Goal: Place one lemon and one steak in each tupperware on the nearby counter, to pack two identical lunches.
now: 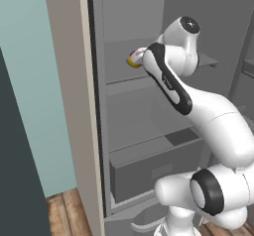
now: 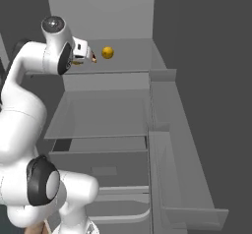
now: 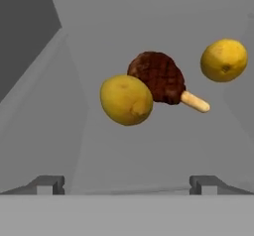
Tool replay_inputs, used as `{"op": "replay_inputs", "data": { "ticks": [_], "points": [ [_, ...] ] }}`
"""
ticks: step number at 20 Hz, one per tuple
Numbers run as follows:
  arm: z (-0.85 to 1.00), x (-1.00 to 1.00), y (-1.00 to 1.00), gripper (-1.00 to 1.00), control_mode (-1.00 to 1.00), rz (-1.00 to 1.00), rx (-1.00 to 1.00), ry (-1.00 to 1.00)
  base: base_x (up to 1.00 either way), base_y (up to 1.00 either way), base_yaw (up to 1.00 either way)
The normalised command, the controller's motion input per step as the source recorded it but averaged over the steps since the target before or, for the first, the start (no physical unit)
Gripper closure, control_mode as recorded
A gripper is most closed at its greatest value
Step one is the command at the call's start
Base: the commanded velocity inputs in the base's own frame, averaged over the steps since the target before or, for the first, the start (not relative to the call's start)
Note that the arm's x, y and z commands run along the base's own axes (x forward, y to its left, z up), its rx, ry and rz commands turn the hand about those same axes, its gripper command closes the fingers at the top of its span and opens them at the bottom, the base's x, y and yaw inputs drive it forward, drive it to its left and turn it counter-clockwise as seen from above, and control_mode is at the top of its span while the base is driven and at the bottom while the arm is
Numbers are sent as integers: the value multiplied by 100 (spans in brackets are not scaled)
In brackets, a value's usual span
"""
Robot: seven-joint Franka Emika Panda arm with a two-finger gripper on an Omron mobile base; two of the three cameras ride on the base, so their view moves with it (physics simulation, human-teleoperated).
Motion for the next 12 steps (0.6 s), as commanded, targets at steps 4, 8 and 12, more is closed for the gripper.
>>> {"op": "replay_inputs", "data": {
  "ticks": [4, 8, 12],
  "points": [
    [-10, 31, 11, -100, -100, -4, 0, 0, 0, 0, 0],
    [-6, 33, 16, -100, -100, -5, 0, 2, 0, 0, 0],
    [-9, 36, 12, -100, -100, -4, 0, 1, 0, 0, 0]
  ]
}}
